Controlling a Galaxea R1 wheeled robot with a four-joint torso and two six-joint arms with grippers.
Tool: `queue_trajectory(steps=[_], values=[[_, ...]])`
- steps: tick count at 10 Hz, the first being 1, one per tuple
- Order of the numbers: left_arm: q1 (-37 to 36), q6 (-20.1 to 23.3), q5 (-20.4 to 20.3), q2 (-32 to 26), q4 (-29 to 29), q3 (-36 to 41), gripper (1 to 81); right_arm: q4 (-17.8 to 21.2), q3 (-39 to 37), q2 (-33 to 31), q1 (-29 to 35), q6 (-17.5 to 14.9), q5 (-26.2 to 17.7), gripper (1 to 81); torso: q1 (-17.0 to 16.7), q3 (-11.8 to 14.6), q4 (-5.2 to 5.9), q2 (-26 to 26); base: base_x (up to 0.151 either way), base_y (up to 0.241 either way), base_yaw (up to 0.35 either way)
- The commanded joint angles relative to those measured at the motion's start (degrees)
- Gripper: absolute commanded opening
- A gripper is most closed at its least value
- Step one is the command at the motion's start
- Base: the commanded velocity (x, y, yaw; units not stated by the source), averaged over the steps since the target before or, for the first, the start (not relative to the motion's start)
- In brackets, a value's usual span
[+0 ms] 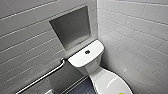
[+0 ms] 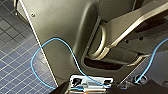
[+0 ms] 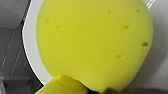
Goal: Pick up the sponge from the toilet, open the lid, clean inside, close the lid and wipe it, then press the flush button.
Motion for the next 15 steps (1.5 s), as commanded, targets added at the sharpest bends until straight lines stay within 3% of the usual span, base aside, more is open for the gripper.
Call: queue_trajectory(steps=[1, 4, 6, 10, 15], values=[[0.4, 0.0, 5.0, -1.2, -0.2, 0.1, 81.1, 1.3, 0.0, -7.4, -4.4, 1.3, -2.2, 1.0, 0.0, 0.0, 0.0, 0.0, 0.0, 0.0, 0.0], [0.1, 0.0, 5.0, -1.2, 0.1, 0.1, 81.1, 1.3, 4.4, -13.0, -9.7, 3.0, 1.8, 1.0, 0.0, 0.0, 0.02, 0.0, 0.0, 0.0, 0.0], [-0.7, 0.0, 4.8, -1.0, 0.2, 0.1, 81.1, 1.2, 6.2, -15.2, -12.9, 3.3, 2.0, 1.0, 0.0, 0.0, 0.02, 0.0, 0.0, 0.0, 0.0], [-0.9, -0.1, 3.6, -0.5, 0.2, -1.0, 81.1, -0.2, 4.9, -11.3, -19.9, 3.1, 1.5, 1.0, 0.0, 0.0, 0.02, 0.0, 0.0, 0.0, 0.0], [-1.0, 0.0, 1.9, 4.6, 0.2, -9.6, 81.1, -11.5, 2.0, -2.5, -28.8, 3.2, 1.4, 1.0, 0.0, 0.0, 0.02, 0.0, 0.0, 0.0, 0.0]])
